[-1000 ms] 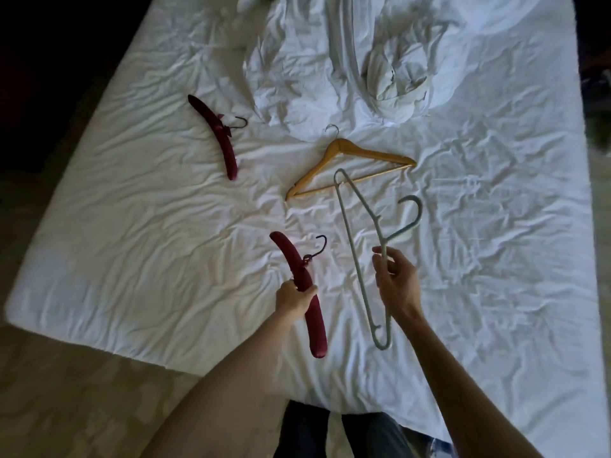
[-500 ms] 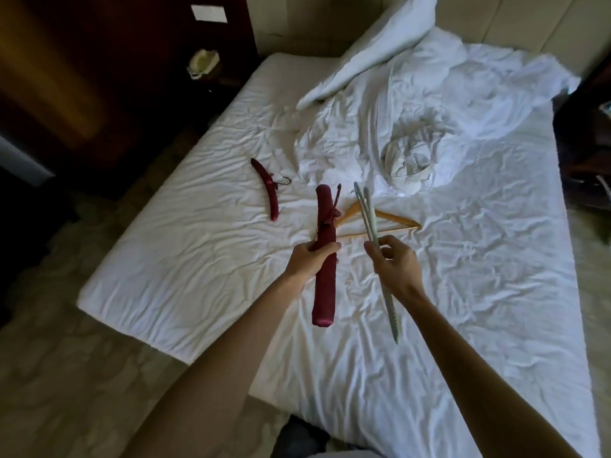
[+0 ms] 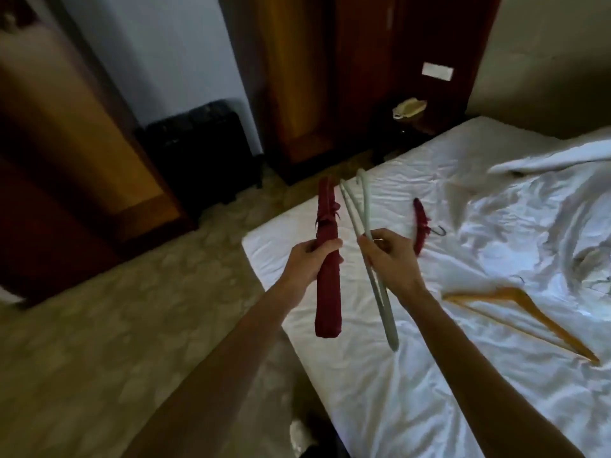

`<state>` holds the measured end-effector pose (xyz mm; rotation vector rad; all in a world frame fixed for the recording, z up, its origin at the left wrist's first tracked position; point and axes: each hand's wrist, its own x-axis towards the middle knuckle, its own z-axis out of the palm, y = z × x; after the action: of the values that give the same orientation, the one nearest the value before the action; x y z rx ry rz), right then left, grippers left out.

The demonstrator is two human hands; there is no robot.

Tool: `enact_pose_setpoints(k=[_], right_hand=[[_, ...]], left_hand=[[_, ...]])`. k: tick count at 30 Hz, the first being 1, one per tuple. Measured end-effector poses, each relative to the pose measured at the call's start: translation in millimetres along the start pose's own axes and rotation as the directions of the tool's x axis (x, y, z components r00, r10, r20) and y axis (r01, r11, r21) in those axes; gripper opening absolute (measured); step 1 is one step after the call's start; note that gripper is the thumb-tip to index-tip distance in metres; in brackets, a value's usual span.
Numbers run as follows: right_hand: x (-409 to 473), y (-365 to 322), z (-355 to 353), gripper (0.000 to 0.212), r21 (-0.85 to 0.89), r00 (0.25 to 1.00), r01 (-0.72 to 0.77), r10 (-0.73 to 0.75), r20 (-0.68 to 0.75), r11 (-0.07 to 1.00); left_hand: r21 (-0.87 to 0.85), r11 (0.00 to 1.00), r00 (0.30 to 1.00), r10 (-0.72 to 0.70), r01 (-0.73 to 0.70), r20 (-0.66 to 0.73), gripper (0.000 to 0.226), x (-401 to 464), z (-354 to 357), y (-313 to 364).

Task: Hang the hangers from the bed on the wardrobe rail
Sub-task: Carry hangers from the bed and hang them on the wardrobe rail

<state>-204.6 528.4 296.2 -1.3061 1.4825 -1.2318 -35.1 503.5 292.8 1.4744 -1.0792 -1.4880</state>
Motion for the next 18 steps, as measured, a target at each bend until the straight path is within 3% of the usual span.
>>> enact_pose_setpoints(k=[7, 12, 18], right_hand=[[29, -79, 167, 0.017, 0.035, 0.958, 0.085, -0.091, 0.273, 0.996], [63, -135, 308, 0.018, 0.082, 0.905, 0.125, -0.148, 0.399, 0.989], [108, -209, 472, 0.023, 0.079, 0.839, 0.196, -0.209, 0.502, 0.977]], left_hand=[[-0.156, 0.986, 0.963, 0.016, -0.059, -0.269, 0.039, -17, -174, 15], [-0.255, 0.958, 0.87, -0.014, -0.129, -0.494, 0.039, -5, -314, 37], [-0.193, 0.961, 0.802, 0.044, -0.196, -0.595, 0.039, 27, -480, 81]])
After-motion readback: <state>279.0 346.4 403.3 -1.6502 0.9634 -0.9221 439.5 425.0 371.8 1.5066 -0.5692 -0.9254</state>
